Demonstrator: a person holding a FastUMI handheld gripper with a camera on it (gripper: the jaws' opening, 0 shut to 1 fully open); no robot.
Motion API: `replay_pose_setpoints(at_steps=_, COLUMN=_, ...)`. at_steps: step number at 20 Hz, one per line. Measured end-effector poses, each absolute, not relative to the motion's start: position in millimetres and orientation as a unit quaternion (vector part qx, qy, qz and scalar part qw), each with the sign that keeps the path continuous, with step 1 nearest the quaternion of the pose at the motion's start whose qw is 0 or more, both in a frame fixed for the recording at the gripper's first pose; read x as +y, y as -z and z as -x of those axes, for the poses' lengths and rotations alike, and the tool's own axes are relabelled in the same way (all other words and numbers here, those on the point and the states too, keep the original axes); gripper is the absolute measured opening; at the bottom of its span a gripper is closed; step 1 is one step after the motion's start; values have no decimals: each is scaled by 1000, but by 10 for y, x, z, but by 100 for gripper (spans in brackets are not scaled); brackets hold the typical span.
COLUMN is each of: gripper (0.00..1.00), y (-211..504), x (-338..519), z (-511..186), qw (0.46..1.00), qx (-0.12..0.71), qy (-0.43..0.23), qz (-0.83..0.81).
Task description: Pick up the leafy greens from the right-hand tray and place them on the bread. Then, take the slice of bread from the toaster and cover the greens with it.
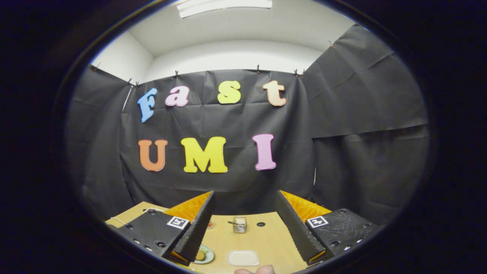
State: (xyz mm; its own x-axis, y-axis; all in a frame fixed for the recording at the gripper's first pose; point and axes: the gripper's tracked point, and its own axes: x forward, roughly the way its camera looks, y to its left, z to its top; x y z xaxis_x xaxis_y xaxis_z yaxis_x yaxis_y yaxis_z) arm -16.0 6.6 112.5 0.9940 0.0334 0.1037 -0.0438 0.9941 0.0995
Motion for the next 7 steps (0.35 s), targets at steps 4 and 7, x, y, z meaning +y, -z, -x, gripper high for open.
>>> replay_pose_setpoints(at_steps=4, gripper=96, y=-1201, x=109, z=119, qw=997, qx=-58, qy=-19, qz=-51)
replay_pose_setpoints(at_steps=7, gripper=96, y=-1251, x=235, z=107, qw=996, qx=-62, qy=-24, qz=-58)
